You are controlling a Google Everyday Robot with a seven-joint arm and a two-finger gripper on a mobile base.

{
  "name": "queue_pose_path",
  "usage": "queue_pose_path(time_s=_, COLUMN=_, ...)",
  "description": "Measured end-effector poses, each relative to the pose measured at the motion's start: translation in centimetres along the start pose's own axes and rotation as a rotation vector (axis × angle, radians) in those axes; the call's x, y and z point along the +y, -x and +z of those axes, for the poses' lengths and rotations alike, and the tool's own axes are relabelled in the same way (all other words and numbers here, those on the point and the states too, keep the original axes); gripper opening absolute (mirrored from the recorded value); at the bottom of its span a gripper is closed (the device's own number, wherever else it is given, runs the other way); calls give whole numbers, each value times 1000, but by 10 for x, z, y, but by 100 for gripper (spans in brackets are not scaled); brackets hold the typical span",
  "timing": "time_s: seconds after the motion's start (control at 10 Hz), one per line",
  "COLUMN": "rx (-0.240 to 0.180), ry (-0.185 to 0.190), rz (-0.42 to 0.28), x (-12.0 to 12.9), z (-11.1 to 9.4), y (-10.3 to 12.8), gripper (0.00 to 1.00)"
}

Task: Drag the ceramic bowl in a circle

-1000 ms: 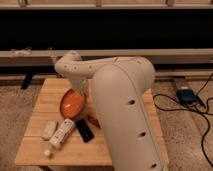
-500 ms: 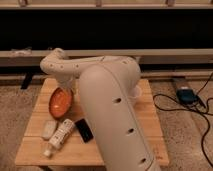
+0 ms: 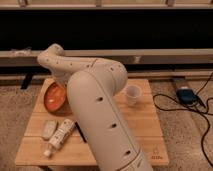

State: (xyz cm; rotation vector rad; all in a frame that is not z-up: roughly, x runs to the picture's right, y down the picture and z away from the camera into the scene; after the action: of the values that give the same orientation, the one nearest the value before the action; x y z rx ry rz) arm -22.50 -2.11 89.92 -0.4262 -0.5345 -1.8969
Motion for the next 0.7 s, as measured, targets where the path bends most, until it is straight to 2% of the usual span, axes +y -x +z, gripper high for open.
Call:
queue_pose_path(time_s=0.2, rx=-12, ry=6, rz=50, x=24, z=9, y=-18, gripper=0)
queue_pose_path(time_s=0.4, rx=-44, ry=11, rz=144, x=62, z=23, y=-29, gripper=0)
queue_pose_path(time_s=0.7, rx=-91, ry=17, rz=249, x=103, z=40, y=-16, gripper=0)
